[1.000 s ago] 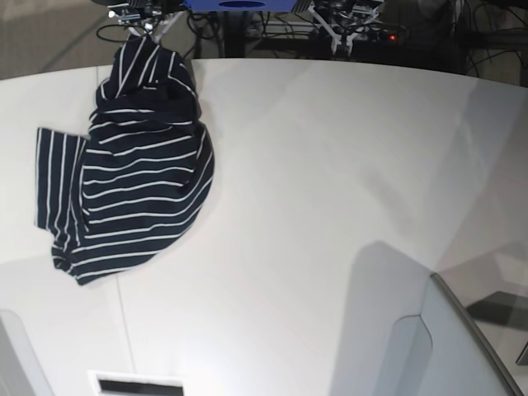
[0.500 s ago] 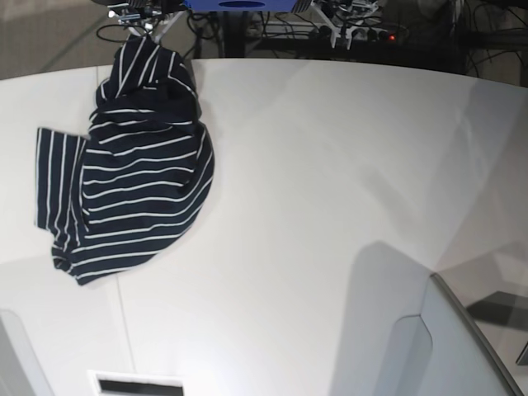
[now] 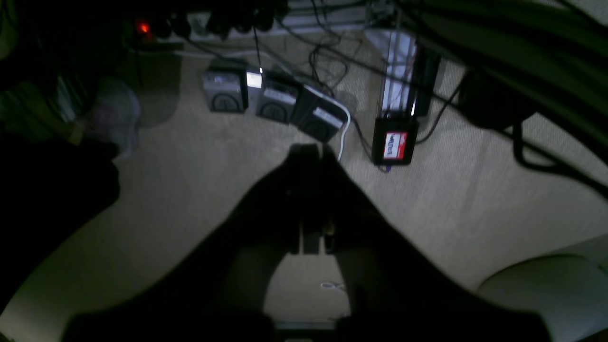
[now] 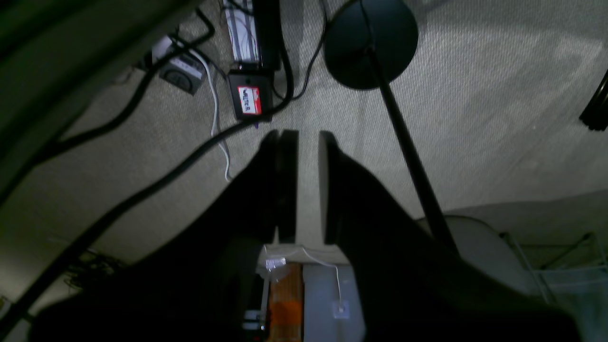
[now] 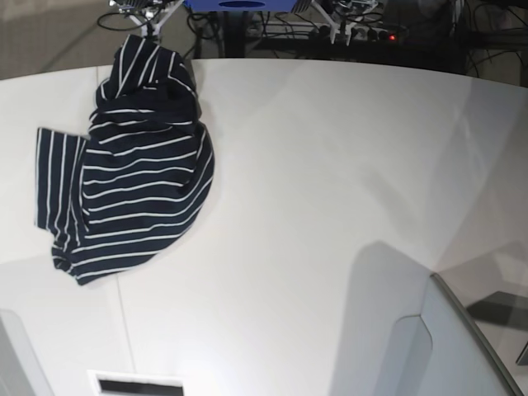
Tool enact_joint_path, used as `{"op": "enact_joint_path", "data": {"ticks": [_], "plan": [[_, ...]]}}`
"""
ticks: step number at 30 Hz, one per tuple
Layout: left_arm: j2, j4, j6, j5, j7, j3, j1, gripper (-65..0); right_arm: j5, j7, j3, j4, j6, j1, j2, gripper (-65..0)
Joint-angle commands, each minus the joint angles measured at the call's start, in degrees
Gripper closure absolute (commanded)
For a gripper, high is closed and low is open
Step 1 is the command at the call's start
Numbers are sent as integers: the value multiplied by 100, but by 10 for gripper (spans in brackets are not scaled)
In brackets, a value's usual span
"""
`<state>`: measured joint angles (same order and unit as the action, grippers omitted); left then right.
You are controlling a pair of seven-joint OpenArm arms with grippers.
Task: Layout the t-shirt on the table in an organized manner, then fold the t-shirt properly
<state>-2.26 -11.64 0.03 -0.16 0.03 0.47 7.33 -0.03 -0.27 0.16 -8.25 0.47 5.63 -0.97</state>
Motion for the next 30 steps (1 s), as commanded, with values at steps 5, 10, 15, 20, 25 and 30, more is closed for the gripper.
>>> {"op": "enact_joint_path", "data": {"ticks": [5, 10, 15, 20, 25, 30], "plan": [[-24, -36, 19, 30, -8, 10, 124, 0, 8, -3, 6, -14, -16, 13, 23, -6], [-156, -968, 19, 3, -8, 19, 643, 0, 8, -12, 6, -67, -16, 189, -4, 0], [-358, -2401, 19, 12, -8, -25, 1460, 0, 16, -12, 14, -586, -34, 628, 5, 0], [-499, -3262, 19, 12, -8, -25, 2005, 0, 16, -777, 50, -2160, -43, 1402, 31, 0], [-692, -4159, 19, 30, -8, 19, 2489, 0, 8, -1788, 911, -4911, -43, 2545, -21, 0], [-947, -5223, 19, -23, -8, 19, 2955, 0, -1, -2298, 1228, -7373, -34, 3512, -259, 0]]}}
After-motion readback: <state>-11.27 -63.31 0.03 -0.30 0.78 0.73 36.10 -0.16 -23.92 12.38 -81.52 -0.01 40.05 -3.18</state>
